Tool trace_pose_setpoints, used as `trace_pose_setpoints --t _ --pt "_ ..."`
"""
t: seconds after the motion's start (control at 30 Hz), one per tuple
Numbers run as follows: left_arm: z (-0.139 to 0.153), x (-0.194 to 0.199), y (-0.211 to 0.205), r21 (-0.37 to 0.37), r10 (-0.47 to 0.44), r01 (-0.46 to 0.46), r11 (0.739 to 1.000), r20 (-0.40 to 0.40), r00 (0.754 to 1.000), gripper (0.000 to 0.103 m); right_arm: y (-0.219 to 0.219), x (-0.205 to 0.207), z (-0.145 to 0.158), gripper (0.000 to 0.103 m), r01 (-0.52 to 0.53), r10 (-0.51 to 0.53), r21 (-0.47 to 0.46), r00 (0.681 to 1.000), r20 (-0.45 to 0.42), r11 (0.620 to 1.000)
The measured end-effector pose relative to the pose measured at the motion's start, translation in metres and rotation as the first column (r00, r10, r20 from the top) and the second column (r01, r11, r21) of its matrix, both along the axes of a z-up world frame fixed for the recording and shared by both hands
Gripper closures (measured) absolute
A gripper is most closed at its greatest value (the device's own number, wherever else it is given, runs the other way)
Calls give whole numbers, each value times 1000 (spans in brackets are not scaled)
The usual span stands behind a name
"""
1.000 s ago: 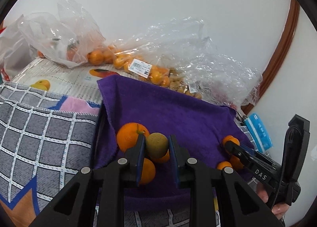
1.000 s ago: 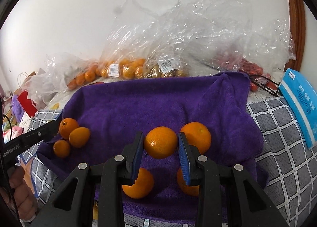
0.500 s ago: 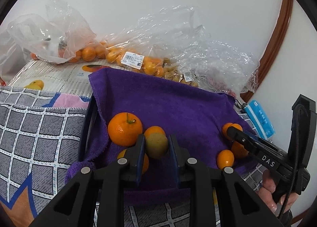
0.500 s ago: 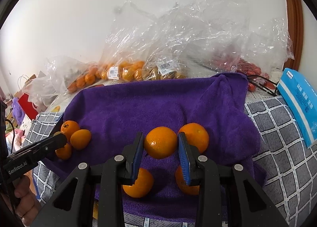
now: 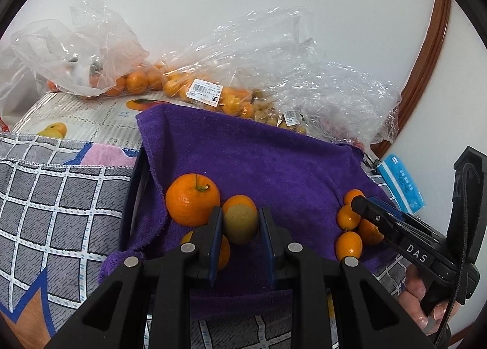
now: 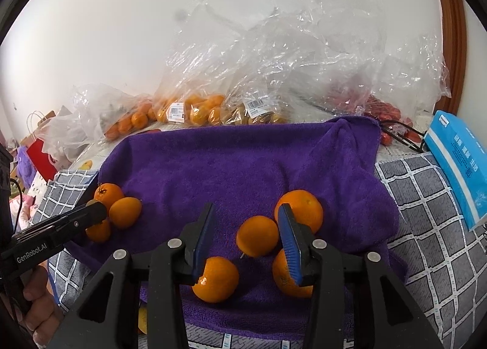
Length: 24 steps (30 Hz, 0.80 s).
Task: Organize fruits
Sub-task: 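Lower both held fruits onto the purple towel and open both tools, then move the right tool back to the fruit row and grasp the yellow pear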
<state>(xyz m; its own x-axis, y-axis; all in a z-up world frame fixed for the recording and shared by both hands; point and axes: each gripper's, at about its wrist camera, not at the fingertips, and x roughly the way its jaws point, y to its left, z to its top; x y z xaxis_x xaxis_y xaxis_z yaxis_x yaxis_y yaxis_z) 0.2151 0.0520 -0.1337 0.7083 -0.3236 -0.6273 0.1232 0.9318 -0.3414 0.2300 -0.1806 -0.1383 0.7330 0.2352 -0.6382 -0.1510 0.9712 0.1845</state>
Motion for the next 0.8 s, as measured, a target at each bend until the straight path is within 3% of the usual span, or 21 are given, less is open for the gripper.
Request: trace_pose_setpoints --t 0.27,0.8 --pt "-1 -1 -8 11 -30 30 999 -1 1000 80 -2 -3 3 60 7 -8 12 1000 14 1000" --pt "-1 0 -2 5 -4 4 1000 3 1000 80 -2 -4 2 60 10 -10 1 1000 23 1000"
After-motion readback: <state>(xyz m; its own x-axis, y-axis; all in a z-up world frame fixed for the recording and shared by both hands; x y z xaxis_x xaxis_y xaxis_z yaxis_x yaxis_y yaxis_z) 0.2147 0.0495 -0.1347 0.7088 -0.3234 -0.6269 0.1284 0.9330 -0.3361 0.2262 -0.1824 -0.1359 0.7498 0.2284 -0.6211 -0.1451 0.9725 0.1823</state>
